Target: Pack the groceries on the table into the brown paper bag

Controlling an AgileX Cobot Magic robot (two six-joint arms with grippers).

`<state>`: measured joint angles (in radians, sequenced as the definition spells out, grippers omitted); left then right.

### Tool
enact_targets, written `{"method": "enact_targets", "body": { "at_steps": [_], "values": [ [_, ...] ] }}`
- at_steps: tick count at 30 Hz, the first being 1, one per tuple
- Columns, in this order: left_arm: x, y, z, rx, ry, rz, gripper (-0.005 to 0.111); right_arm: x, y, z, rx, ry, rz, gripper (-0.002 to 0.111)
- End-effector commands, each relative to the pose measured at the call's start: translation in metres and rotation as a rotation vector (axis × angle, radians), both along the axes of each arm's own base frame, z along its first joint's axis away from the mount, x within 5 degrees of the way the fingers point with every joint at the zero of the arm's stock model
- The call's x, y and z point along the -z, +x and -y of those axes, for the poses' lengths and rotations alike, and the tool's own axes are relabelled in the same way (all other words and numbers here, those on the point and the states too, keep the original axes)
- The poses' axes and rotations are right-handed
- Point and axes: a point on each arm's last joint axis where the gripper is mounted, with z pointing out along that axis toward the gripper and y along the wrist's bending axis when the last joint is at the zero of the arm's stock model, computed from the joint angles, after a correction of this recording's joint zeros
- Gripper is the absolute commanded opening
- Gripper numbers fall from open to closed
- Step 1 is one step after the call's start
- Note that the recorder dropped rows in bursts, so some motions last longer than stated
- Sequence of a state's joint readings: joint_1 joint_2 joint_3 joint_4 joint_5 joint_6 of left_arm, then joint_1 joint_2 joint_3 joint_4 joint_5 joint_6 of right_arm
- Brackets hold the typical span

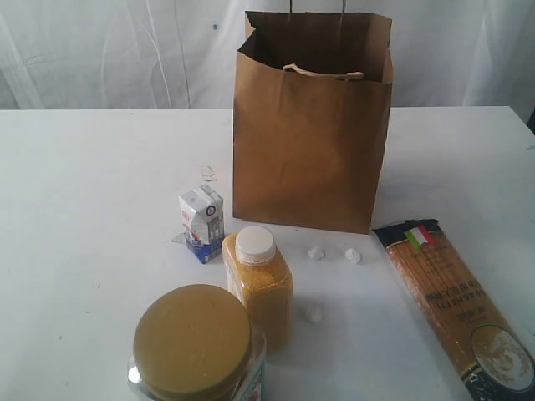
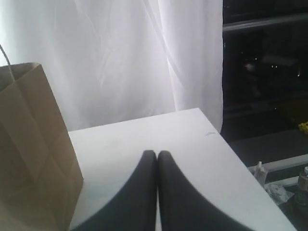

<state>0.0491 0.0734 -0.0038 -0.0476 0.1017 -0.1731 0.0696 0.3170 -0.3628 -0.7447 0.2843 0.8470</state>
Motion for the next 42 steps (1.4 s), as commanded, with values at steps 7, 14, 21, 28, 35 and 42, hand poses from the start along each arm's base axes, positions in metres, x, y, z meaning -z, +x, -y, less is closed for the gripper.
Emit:
{"method": "enact_targets", "body": {
  "at_steps": [7, 14, 21, 28, 35, 42],
  "values": [
    [0.001, 0.000, 0.000, 0.002, -0.016, 0.004, 0.000, 0.004, -0.015, 0.002, 0.020, -0.002, 0.060, 0.000],
    [0.001, 0.000, 0.000, 0.001, -0.016, 0.006, 0.000, 0.055, -0.034, -0.003, -0.035, 0.124, 0.033, 0.000],
    [0.001, 0.000, 0.000, 0.002, -0.016, 0.005, 0.000, 0.091, -0.028, -0.005, -0.050, -0.134, -0.112, 0.000],
    [0.001, 0.000, 0.000, 0.002, -0.016, 0.005, 0.000, 0.110, -0.025, -0.008, -0.074, -0.242, -0.166, 0.000],
    [0.001, 0.000, 0.000, 0.002, -0.016, 0.005, 0.000, 0.110, -0.025, -0.007, -0.071, -0.250, -0.167, 0.000],
    [0.001, 0.000, 0.000, 0.002, -0.016, 0.005, 0.000, 0.110, -0.025, -0.007, -0.072, -0.249, -0.171, 0.000]
  ]
}}
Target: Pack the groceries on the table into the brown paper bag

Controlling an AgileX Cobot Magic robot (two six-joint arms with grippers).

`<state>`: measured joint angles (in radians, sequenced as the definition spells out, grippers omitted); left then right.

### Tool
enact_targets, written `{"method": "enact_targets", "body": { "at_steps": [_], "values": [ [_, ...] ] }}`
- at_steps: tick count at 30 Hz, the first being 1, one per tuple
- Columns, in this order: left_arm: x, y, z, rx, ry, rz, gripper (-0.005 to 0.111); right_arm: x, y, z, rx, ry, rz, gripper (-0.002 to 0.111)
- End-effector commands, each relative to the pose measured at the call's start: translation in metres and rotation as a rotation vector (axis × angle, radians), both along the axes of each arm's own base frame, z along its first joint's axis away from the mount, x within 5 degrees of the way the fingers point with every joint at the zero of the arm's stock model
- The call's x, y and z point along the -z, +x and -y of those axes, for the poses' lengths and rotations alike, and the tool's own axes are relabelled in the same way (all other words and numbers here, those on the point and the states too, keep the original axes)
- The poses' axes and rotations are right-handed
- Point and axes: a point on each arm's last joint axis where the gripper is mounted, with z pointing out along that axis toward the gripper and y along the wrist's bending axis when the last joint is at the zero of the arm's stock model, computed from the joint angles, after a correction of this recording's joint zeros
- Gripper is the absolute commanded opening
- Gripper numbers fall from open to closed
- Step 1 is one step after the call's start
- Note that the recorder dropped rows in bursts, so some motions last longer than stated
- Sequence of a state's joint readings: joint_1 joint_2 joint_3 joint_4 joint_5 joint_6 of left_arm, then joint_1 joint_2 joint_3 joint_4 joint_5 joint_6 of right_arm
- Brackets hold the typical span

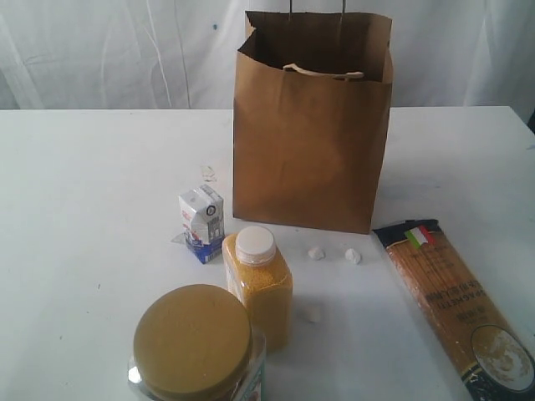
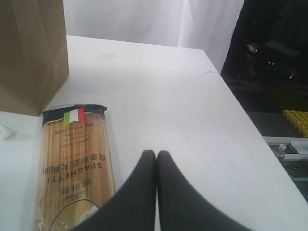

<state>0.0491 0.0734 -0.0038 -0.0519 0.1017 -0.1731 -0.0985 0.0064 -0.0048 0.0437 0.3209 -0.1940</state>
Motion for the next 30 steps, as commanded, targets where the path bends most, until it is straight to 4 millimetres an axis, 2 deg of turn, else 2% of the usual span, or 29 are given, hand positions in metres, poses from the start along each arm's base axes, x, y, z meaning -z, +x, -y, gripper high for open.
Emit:
{"method": "enact_targets", "body": {
  "at_steps": [1, 19, 21, 24, 30],
  "values": [
    [0.001, 0.000, 0.000, 0.002, -0.012, 0.005, 0.000, 0.000, 0.000, 0.000, 0.003, -0.012, 0.012, 0.000],
    [-0.001, 0.000, 0.000, -0.003, -0.019, 0.025, 0.000, 0.000, 0.000, 0.000, 0.003, -0.010, 0.010, 0.000],
    [-0.006, 0.002, 0.000, -0.024, -0.109, 0.085, 0.000, 0.000, 0.000, 0.000, 0.003, -0.008, 0.010, 0.000],
    [-0.015, 0.003, 0.000, -0.084, -0.421, 0.187, 0.000, 0.000, 0.000, 0.000, 0.003, -0.008, 0.010, 0.000],
    [-0.022, 0.004, -0.002, -0.107, -0.504, 0.262, 0.000, 0.000, 0.000, 0.000, 0.003, -0.008, 0.010, 0.000]
  ]
}}
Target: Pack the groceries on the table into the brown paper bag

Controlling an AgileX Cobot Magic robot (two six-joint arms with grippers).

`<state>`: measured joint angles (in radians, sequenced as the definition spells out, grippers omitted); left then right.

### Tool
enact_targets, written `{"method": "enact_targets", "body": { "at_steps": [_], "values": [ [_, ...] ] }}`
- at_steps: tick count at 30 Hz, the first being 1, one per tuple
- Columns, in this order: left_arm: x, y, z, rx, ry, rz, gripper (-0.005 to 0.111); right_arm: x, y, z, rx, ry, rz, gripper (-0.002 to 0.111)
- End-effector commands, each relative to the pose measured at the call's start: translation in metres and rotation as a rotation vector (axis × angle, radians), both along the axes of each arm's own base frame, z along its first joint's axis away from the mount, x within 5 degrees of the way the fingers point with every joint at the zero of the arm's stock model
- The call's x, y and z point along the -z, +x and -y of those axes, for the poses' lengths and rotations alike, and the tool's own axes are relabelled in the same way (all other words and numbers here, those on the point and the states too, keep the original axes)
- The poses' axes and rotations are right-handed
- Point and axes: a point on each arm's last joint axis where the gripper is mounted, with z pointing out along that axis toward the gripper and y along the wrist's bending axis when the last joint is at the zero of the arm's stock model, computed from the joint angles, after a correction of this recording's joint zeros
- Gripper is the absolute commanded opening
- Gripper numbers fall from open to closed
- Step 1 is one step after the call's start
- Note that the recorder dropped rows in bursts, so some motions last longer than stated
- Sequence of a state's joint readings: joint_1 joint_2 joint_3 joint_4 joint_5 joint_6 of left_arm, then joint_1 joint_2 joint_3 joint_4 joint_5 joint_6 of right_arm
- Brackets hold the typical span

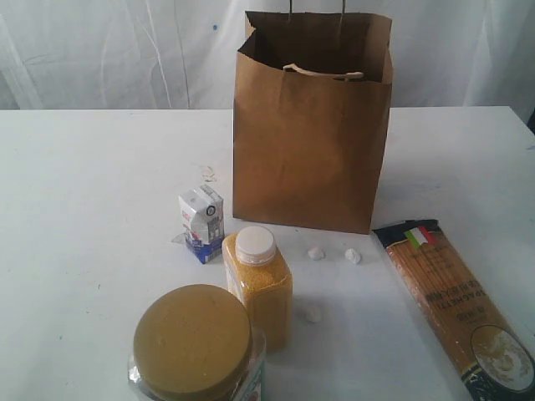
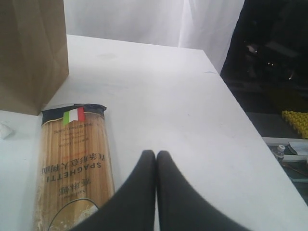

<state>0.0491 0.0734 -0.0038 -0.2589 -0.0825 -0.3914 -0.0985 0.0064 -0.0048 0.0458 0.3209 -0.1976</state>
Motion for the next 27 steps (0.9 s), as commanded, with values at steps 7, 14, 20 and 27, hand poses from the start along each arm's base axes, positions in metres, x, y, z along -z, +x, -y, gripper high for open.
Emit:
{"method": "enact_targets", "body": {
  "at_steps": [7, 14, 20, 27],
  "values": [
    [-0.090, -0.025, -0.020, -0.151, -0.267, 0.888, 0.000, 0.000, 0.000, 0.000, 0.004, -0.007, 0.010, 0.000],
    [-0.182, 0.025, -0.008, -0.163, 0.598, 0.477, 0.000, 0.000, 0.000, 0.000, 0.004, -0.007, 0.010, 0.000],
    [-0.149, 0.115, 0.014, 0.169, 0.384, -0.129, 0.000, 0.000, 0.000, 0.000, 0.004, -0.007, 0.010, 0.000],
    [-0.102, 0.113, 0.089, 0.887, 1.009, -0.361, 0.000, 0.000, 0.000, 0.000, 0.004, -0.007, 0.010, 0.000]
  ]
}}
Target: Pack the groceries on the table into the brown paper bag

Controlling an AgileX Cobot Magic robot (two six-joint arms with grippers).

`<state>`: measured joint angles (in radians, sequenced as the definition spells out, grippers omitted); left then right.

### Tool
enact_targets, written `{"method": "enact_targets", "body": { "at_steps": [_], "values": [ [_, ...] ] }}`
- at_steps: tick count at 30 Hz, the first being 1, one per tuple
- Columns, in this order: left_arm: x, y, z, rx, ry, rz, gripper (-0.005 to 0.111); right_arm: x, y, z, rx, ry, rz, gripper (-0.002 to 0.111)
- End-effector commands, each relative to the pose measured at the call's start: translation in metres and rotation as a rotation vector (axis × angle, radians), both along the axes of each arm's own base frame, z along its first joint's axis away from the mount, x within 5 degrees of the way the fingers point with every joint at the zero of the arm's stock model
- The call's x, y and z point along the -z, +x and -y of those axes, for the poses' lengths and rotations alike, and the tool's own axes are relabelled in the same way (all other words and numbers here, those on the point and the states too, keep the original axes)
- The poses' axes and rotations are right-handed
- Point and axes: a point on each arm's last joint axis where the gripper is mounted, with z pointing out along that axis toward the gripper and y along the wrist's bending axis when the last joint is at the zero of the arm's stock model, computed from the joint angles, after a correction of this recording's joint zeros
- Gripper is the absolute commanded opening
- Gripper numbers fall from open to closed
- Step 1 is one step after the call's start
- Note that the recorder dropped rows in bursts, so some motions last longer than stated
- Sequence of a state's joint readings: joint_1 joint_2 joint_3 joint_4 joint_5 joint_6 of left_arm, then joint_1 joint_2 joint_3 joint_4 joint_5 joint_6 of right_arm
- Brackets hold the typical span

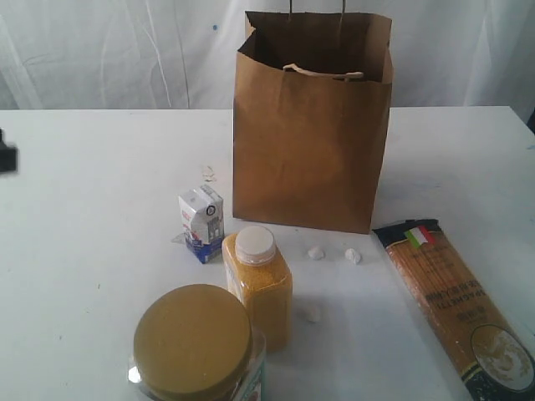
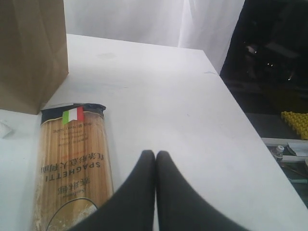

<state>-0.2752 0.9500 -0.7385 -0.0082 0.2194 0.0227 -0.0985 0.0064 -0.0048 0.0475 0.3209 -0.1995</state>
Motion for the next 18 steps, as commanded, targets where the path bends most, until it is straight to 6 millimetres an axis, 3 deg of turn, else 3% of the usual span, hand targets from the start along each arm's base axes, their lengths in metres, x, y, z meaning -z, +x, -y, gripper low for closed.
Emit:
{"method": "enact_targets", "body": {
  "at_steps": [1, 6, 12, 15, 18],
  "values": [
    [0.022, -0.017, 0.040, 0.469, 0.314, -0.116, 0.000, 0.000, 0.000, 0.000, 0.004, -0.007, 0.010, 0.000],
    [0.034, -0.064, 0.078, 0.976, 0.372, -0.252, 0.000, 0.000, 0.000, 0.000, 0.004, -0.007, 0.010, 0.000],
    [0.029, -0.125, 0.107, 1.512, 0.083, -0.323, 0.000, 0.000, 0.000, 0.000, 0.004, -0.007, 0.010, 0.000],
    [0.050, -0.131, 0.114, 1.554, 0.063, -0.311, 0.000, 0.000, 0.000, 0.000, 0.004, -0.007, 0.010, 0.000],
    [0.081, -0.121, 0.118, 1.421, 0.124, -0.310, 0.000, 0.000, 0.000, 0.000, 0.004, -0.007, 0.010, 0.000]
  ]
}}
